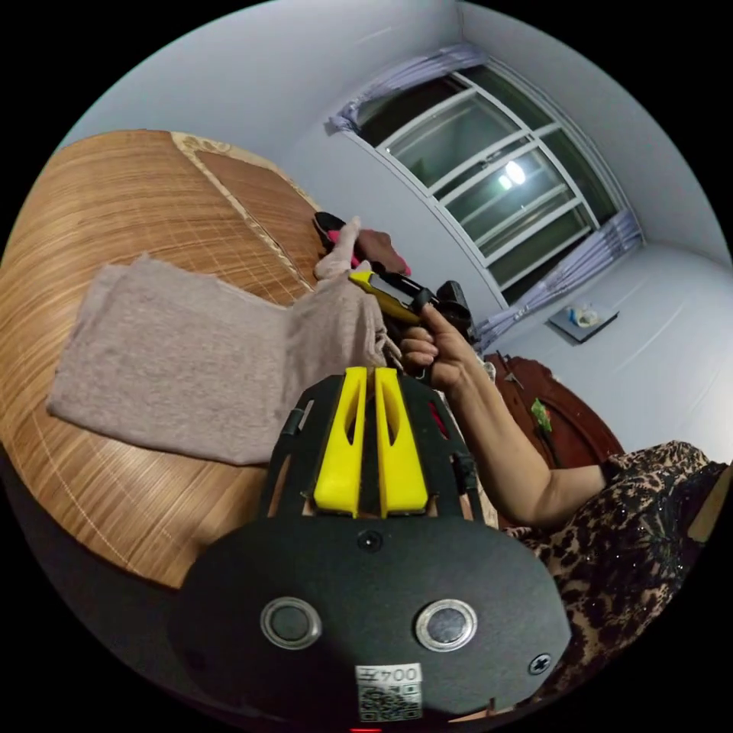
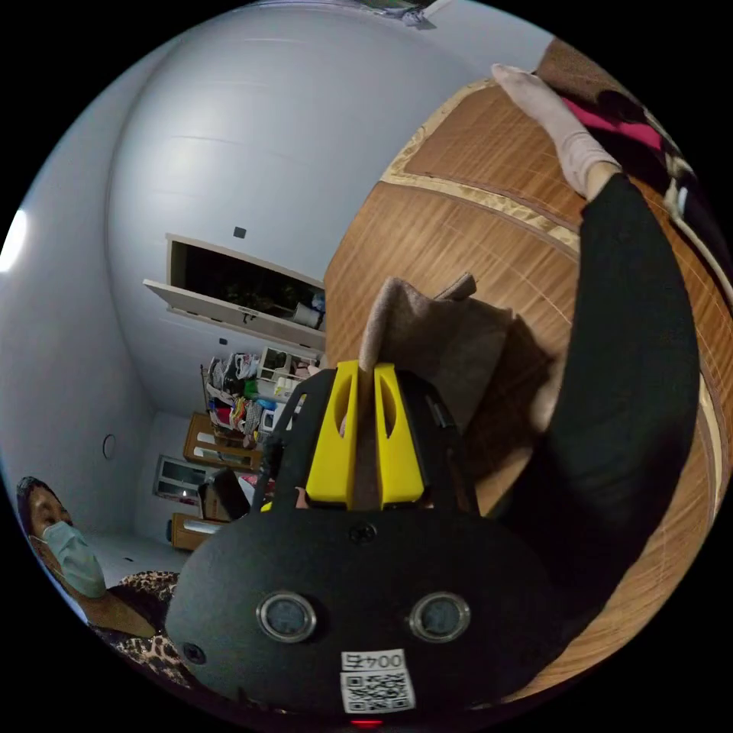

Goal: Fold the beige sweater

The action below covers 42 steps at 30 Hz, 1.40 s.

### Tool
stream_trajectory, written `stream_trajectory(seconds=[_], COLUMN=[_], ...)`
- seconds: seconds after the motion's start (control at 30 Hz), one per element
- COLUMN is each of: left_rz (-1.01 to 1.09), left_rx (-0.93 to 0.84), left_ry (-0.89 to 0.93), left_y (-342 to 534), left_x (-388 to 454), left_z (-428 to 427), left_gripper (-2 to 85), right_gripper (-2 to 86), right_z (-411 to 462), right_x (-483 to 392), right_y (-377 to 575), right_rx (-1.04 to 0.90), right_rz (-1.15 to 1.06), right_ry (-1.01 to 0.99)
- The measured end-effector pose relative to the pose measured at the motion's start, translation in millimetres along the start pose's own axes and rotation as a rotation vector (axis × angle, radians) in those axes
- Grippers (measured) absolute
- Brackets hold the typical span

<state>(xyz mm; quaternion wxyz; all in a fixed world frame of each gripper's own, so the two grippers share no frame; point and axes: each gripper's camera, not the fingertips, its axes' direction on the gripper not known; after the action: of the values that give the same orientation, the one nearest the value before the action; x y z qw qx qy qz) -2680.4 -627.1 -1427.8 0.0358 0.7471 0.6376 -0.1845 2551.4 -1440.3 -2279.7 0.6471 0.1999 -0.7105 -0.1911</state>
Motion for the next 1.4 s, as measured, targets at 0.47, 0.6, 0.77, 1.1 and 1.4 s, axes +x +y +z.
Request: stream_trajectory(seconds=[0.47,0.6,0.77,1.1,1.4], left_rz=[-0.234,-0.345,-0.396,-0.441,-0.556], left_rx=[0.184,0.212,0.218,0.274,0.254], left_ry=[-0.025,-0.021,-0.093,-0.228,-0.299], left_y=[-72.2,-81.8,-91.5,-89.9,-58.1], left_x=[-97.2,-122.7,-118.4,-68.5,-24.6], left_z=[-141.9,-147.6,-142.3,-111.8,-53.3], left_gripper=[1.7,1.6,1.5,1.6,1.6], right_gripper=[4.7,4.7,4.7,4.7,5.1], right_z=[206.4,268.5,330.8,430.4,528.7], right_x=[-43.1,-26.0,-2.0,38.3,117.8], right_y=[-5.0,-6.6,-7.9,3.0,5.6], right_rx=[-0.069,-0.11,-0.154,-0.183,-0.289], right_rz=[-0.147,-0.148,-0.145,-0.177,-0.162], right_ry=[0.124,0.173,0.225,0.317,0.402])
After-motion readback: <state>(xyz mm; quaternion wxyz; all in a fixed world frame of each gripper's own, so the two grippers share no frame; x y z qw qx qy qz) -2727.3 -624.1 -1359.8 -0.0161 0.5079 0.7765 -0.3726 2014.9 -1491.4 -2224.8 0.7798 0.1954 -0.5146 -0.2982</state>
